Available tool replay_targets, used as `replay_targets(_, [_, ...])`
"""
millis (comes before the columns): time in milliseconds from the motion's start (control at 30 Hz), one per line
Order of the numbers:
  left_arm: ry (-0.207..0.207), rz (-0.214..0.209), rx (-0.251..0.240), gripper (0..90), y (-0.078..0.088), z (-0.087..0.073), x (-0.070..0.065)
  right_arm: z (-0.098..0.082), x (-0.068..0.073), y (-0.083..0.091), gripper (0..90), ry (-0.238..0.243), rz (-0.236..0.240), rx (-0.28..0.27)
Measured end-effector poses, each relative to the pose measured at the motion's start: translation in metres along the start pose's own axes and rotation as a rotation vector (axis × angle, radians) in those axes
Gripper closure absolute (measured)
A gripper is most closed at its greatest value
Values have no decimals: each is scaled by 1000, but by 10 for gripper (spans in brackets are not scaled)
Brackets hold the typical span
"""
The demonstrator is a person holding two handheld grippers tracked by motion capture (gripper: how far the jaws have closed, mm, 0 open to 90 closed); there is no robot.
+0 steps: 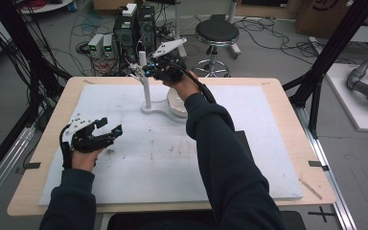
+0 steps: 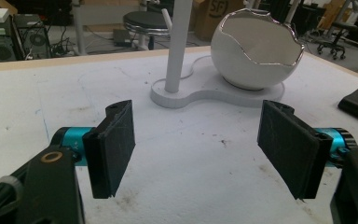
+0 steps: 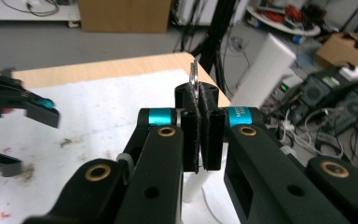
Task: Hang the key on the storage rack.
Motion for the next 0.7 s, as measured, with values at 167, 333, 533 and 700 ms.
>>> replay_targets(167, [2, 5, -1, 274, 0, 0, 1, -5, -2, 5, 890, 2, 0, 13])
replay_targets(333, [0, 2, 1, 274, -1, 0, 0, -11, -4, 6, 890, -3, -24, 37])
replay_targets(533, [-2, -2, 2, 274, -1, -1, 0, -27, -9, 8, 754, -39, -61, 44])
replay_targets(700, [-4, -2, 6, 274, -1, -1, 0, -44, -13, 31, 644, -56, -93, 32])
Point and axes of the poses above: each handheld gripper's, and its own axes: y roughly backward along the jaws, z roughly out of its top, x roughly to its left, the point moved 3 cm from there along -y, roughly forward along the jaws, and after that the axes turned 7 degrees about z, right-handed, at the moved point
